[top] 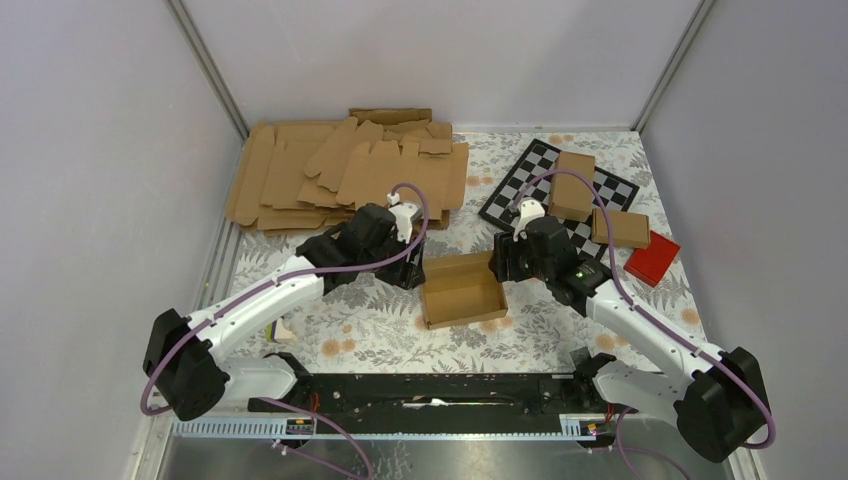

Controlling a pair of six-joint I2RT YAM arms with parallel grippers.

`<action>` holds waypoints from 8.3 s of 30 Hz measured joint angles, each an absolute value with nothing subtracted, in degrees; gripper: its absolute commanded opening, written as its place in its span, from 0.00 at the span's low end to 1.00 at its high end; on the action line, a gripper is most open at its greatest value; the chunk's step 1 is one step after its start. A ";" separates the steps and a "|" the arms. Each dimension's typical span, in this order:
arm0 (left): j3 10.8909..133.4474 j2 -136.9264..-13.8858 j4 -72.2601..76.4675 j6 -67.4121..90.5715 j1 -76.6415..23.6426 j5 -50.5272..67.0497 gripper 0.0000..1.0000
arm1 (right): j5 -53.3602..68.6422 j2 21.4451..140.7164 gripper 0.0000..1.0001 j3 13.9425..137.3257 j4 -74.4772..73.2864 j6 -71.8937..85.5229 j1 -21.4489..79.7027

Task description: Fold the paper box

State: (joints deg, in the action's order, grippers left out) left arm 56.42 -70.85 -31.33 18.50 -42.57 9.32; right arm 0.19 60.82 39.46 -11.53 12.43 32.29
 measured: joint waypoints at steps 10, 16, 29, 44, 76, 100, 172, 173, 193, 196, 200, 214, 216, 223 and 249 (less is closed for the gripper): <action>52.77 -70.78 -28.67 21.56 -42.57 7.70 0.37 | 0.73 60.82 0.35 39.46 -11.53 13.91 32.25; 52.73 -71.20 -28.34 22.96 -42.57 7.11 0.30 | 1.50 61.12 0.31 39.46 -11.53 16.69 32.25; 52.73 -72.58 -26.46 28.77 -42.57 4.93 0.18 | 3.62 61.78 0.24 39.46 -11.55 23.29 32.25; 48.12 -72.86 -15.64 34.63 -42.68 3.14 0.00 | 0.49 60.40 0.06 39.20 -12.67 26.41 32.25; 28.67 -65.12 12.45 23.92 -48.62 -6.09 0.00 | -0.49 49.06 0.92 27.27 -3.18 21.17 33.58; 28.45 -66.17 14.44 19.53 -54.78 -9.96 0.00 | 17.39 49.52 0.83 42.15 -13.65 12.21 33.58; 33.61 -66.06 -3.05 31.59 -42.76 9.61 0.63 | 14.06 69.23 1.00 45.41 -21.34 9.43 34.81; 33.10 -66.59 -2.26 31.62 -42.76 9.98 0.63 | 12.56 69.97 1.00 45.43 -21.12 8.71 34.96; 24.71 -72.25 14.26 31.73 -41.04 14.55 0.58 | 3.55 75.29 1.00 41.43 -8.97 6.44 38.09; 24.71 -72.60 15.40 31.57 -40.84 14.52 0.58 | 4.27 75.57 1.00 41.43 -8.51 6.57 37.80; 24.71 -72.62 16.23 31.35 -40.75 14.59 0.58 | 5.23 77.06 1.00 41.98 -7.86 7.66 37.43; 19.33 -66.37 20.21 33.76 -40.75 13.41 0.58 | 6.13 79.66 0.84 46.41 -13.52 16.01 35.40; 19.25 -64.55 20.38 34.63 -40.75 12.78 0.57 | 6.11 78.59 0.83 46.22 -14.85 16.95 34.30; 15.46 -59.33 19.79 37.58 -40.75 10.00 0.57 | 5.19 73.43 0.72 45.28 -16.03 17.96 28.88; 13.13 -56.10 17.74 39.29 -40.75 8.19 0.52 | 11.64 80.49 0.17 40.12 -5.41 23.44 20.40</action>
